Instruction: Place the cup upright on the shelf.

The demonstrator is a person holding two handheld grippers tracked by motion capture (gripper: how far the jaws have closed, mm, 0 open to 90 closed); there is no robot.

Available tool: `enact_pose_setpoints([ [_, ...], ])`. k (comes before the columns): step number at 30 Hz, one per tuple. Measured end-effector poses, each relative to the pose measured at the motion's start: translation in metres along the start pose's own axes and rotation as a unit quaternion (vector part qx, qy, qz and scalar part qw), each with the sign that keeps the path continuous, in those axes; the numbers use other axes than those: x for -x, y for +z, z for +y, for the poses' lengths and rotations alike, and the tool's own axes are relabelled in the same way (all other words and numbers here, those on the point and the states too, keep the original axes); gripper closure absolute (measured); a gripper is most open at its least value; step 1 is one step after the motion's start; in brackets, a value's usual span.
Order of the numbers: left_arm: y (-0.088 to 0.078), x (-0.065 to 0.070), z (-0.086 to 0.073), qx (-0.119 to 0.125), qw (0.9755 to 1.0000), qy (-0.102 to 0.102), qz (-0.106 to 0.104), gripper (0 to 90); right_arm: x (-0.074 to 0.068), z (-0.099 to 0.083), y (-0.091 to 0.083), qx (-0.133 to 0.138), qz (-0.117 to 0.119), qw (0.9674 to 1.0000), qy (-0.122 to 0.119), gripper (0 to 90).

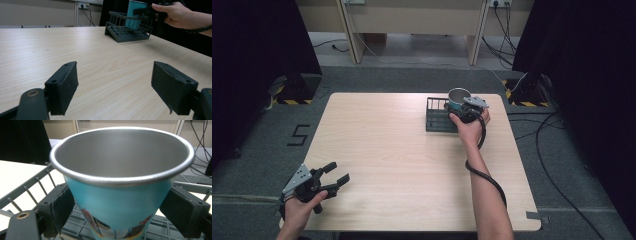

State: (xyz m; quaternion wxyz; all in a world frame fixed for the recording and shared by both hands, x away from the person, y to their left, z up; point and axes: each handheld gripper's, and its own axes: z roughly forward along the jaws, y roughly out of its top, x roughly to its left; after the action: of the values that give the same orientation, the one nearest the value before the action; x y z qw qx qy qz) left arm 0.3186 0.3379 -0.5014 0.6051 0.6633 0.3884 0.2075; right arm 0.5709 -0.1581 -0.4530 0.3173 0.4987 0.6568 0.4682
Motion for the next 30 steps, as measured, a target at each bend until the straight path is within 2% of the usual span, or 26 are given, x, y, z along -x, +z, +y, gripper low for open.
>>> enact_pose_setpoints([
  [12,0.000,0.000,0.000,0.002,1.0000,0.002,0.000,20.7,0.000,0.001,-0.022,0.002,0.006,1.0000,0.003,15.1],
  [19,0.001,0.001,0.000,0.002,1.0000,0.003,0.002,20.8,0.001,-0.003,-0.039,0.000,0.007,0.9999,-0.012,15.1],
  [30,0.001,0.001,0.000,0.001,1.0000,0.004,0.004,20.8,0.002,-0.015,-0.068,0.002,0.019,0.9998,-0.003,16.0],
])
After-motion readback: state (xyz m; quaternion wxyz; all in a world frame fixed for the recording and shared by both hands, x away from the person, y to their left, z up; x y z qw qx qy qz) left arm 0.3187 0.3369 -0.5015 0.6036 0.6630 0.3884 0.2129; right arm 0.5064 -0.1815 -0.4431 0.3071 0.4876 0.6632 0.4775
